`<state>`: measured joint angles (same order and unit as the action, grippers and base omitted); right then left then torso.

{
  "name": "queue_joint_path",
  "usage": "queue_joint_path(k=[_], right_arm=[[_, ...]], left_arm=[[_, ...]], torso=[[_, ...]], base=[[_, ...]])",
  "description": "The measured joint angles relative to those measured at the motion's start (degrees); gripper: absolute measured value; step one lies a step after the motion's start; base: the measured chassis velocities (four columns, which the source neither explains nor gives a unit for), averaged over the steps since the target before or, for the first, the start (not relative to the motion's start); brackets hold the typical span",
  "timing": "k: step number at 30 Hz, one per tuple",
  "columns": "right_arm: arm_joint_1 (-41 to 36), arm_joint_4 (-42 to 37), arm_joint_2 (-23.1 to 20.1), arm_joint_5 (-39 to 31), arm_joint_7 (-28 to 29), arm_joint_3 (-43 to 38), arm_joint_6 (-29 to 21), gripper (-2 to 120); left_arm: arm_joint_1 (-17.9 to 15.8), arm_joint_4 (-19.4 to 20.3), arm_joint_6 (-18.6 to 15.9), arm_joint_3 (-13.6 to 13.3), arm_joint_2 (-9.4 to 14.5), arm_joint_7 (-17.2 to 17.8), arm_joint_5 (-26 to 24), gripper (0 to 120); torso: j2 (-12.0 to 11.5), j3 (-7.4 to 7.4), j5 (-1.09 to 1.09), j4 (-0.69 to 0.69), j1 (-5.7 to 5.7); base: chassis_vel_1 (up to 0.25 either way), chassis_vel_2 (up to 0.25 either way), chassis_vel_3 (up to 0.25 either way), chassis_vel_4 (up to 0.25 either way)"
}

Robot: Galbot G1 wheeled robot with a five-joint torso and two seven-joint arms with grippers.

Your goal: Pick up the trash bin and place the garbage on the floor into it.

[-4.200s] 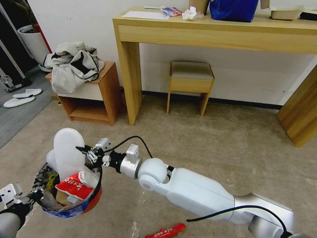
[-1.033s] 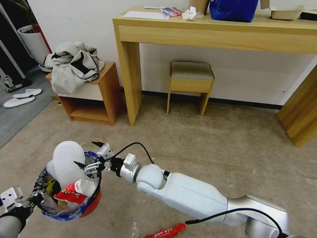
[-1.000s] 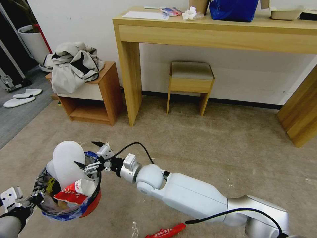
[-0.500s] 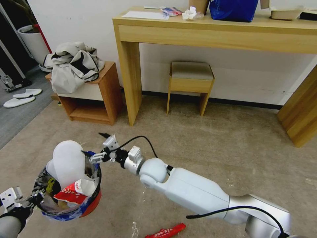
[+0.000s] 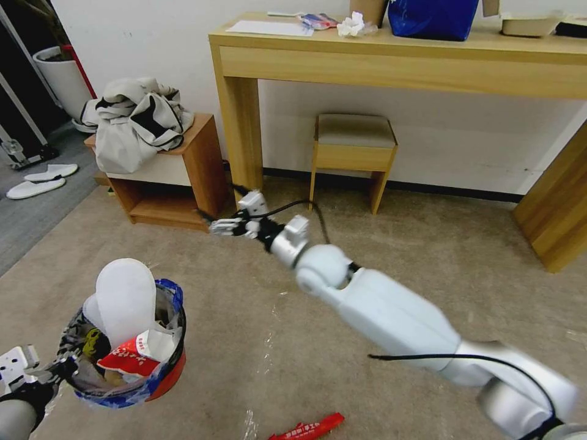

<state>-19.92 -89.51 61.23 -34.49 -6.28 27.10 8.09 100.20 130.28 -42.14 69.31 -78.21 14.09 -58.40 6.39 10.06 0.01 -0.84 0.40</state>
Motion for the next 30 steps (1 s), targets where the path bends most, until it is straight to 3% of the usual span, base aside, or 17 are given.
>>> queue_joint_path(k=[5, 9, 13, 17, 22, 30], right_arm=[[-0.14, 0.05, -5.5, 4.73, -8.16, 0.14, 4.72, 100], [-0.18, 0.14, -6.69, 6.83, -10.8, 0.16, 5.94, 100], [-0.23, -0.09, -9.93, 13.95, -18.45, 1.07, 7.65, 100], [0.1, -0.44, -11.47, 18.15, -23.31, 2.35, 7.64, 100], [2.95, -1.44, -14.58, 26.56, -33.87, 6.8, 5.88, 100], [5.74, -0.7, -16.16, 32.63, -43.76, 10.38, 3.78, 100]], left_arm=[[0.1, -0.18, 0.0, -0.15, -0.13, 0.0, 0.23, 0], [0.13, -0.28, 0.0, -0.22, -0.23, 0.0, 0.34, 0], [0.42, -0.54, 0.12, -0.25, -0.43, -0.23, 0.72, 0], [0.48, -0.62, 0.23, -0.25, -0.49, -0.39, 0.87, 0], [0.4, -1.08, 0.38, -0.31, -0.58, -0.42, 1.2, 0], [-0.07, -1.79, 0.45, -0.48, -0.6, -0.36, 1.42, 0]], torso=[[0.0, 0.0, 0.01, 0.03, 0.0], [0.0, 0.0, 0.0, 0.03, 0.0], [0.0, 0.0, 0.0, 0.02, 0.0], [0.0, 0.0, 0.0, 0.03, 0.0], [0.0, 0.0, -0.01, 0.03, 0.0], [0.0, 0.0, -0.01, 0.03, 0.0]], base=[[0.0, 0.0, 0.0, 0.0], [0.0, 0.0, 0.0, 0.0], [0.0, 0.0, 0.0, 0.0], [0.0, 0.0, 0.0, 0.0], [0.0, 0.0, 0.0, 0.0], [0.0, 0.0, 0.0, 0.0]])
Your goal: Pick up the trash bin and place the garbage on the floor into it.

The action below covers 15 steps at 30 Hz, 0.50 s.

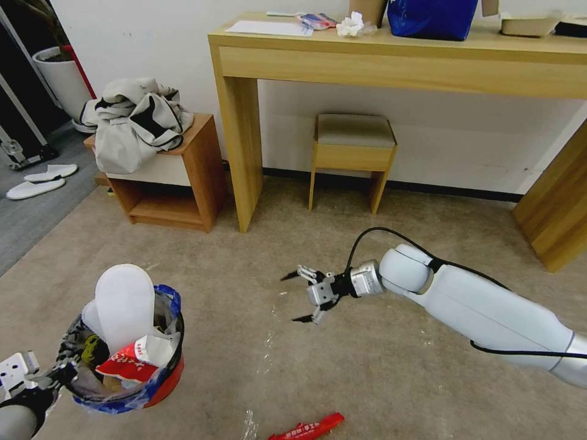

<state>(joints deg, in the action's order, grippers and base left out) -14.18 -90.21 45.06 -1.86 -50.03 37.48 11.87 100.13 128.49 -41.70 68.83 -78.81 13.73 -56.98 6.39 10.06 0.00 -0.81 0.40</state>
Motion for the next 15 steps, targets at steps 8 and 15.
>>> queue_joint_path(k=[8, 15], right_arm=[[0.01, 1.35, -1.44, 2.87, -4.56, 2.3, -2.51, 100], [0.2, -1.44, -5.01, 1.13, -4.65, 5.81, -6.41, 100]], left_arm=[[-0.17, -0.72, 0.05, -0.27, -0.21, 0.0, 0.49, 0], [-0.24, -1.25, 0.09, -0.28, -0.22, -0.02, 0.61, 0]], torso=[[0.0, 0.0, 0.0, 0.0, 0.0], [0.0, 0.0, 0.01, 0.0, 0.0]], base=[[0.0, 0.0, 0.0, 0.0], [0.0, 0.0, 0.0, 0.0]])
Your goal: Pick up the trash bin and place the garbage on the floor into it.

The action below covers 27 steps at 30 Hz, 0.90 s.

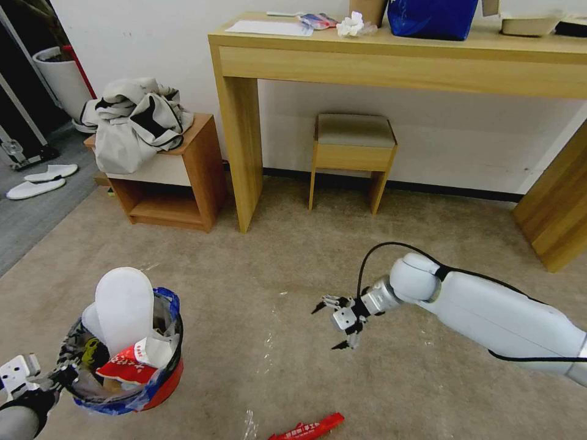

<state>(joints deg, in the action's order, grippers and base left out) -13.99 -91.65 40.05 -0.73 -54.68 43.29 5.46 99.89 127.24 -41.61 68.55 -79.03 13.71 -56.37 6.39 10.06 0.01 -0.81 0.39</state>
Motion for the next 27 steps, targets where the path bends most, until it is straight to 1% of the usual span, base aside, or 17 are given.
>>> queue_joint_path(k=[2, 3, 9, 12, 16, 22, 27], right_arm=[[0.09, -2.42, -2.23, -1.15, -0.19, 1.39, -1.1, 100], [0.09, -2.42, -2.23, -1.15, -0.19, 1.39, -1.1, 100], [-1.95, -6.28, -5.6, -1.9, 0.25, 2.63, -1.69, 100], [-2.75, -6.38, -6.09, -1.88, 1.09, 2.96, -0.97, 100], [-3.42, -6.14, -6.08, -1.85, 1.62, 3.2, -0.66, 100], [-4.49, -5.55, -5.69, -1.72, 2.88, 4.22, -0.45, 100], [-5.46, -3.78, -4.24, -1.45, 3.71, 4.3, -0.11, 100]], left_arm=[[-0.08, -0.26, 0.0, -0.07, 0.08, 0.0, 0.04, 0], [-0.08, -0.26, 0.0, -0.07, 0.08, 0.0, 0.04, 0], [-0.41, -0.55, 0.02, -0.43, -0.2, -0.11, 0.4, 0], [-0.45, -0.58, 0.02, -0.43, -0.19, -0.12, 0.42, 0], [-0.46, -0.67, 0.02, -0.43, -0.35, -0.12, 0.63, 0], [-0.24, -0.69, 0.02, -0.41, -0.8, -0.17, 0.92, 0], [-0.14, -0.36, 0.02, -0.26, -1.2, -0.19, 1.01, 0]], torso=[[0.0, 0.0, -0.01, -0.01, 0.0], [0.0, 0.0, -0.01, -0.01, 0.0], [0.0, 0.0, -0.01, 0.0, 0.0], [0.0, 0.0, 0.0, -0.02, 0.0], [0.0, 0.0, -0.01, 0.0, 0.0], [0.0, 0.0, -0.01, -0.01, 0.0], [0.0, 0.0, -0.01, 0.0, 0.0]], base=[[0.0, 0.0, 0.0, 0.0], [0.0, 0.0, 0.0, 0.0], [0.0, 0.0, 0.0, 0.0], [0.0, 0.0, 0.0, 0.0], [0.0, 0.0, 0.0, 0.0], [0.0, 0.0, 0.0, 0.0], [0.0, 0.0, 0.0, 0.0]])
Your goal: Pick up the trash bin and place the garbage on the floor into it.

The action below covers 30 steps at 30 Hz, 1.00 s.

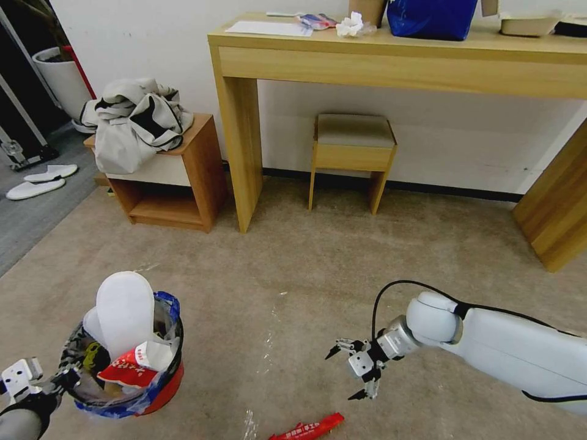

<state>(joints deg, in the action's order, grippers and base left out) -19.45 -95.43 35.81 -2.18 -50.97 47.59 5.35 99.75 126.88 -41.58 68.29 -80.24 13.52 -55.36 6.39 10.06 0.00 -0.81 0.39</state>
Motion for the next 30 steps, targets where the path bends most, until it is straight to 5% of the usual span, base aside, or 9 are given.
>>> queue_joint_path(k=[30], right_arm=[[-3.8, 14.15, 11.02, 0.88, 2.17, -0.34, 3.53, 100]], left_arm=[[-0.09, 1.43, -0.03, 0.53, 0.03, 0.49, -0.13, 0]], torso=[[0.0, 0.0, -0.01, -0.01, 0.0]], base=[[0.0, 0.0, 0.0, 0.0]])
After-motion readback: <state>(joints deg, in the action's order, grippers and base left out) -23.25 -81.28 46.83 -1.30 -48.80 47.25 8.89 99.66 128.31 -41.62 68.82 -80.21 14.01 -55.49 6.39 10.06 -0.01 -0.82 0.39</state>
